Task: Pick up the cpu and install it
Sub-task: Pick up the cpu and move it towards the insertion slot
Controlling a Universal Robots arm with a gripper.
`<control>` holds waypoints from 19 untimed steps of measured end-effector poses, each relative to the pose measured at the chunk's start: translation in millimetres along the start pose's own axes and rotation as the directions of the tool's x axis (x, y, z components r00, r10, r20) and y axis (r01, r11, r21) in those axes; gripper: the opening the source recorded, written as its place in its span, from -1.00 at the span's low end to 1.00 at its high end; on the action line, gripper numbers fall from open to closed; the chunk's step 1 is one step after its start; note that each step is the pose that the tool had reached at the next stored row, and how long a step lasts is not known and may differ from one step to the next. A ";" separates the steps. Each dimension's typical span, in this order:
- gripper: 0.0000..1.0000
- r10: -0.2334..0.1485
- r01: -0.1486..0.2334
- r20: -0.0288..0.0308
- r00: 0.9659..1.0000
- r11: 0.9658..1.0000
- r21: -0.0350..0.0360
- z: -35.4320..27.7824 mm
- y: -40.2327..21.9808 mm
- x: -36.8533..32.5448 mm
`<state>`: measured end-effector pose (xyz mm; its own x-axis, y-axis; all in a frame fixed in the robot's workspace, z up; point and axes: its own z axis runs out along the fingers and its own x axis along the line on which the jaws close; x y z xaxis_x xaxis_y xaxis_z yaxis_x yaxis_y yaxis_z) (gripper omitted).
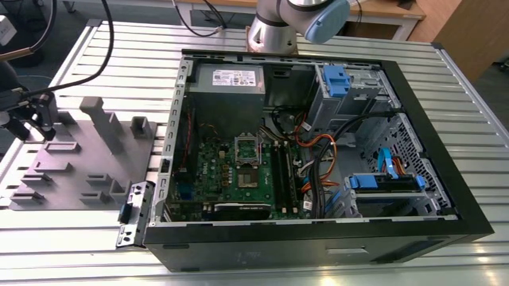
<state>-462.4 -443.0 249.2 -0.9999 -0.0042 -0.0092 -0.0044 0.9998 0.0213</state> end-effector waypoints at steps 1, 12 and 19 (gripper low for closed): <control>-0.06 0.000 0.000 0.000 1.000 1.000 0.000 -0.2 0.0 0.0; -0.06 0.000 0.000 0.000 1.000 1.000 0.000 -1.6 0.0 0.0; -0.06 0.000 0.000 0.000 1.000 1.000 0.000 -8.0 0.2 0.0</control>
<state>-462.4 -443.0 257.2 -1.0000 -0.0042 -0.0090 -0.0044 0.9998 0.0211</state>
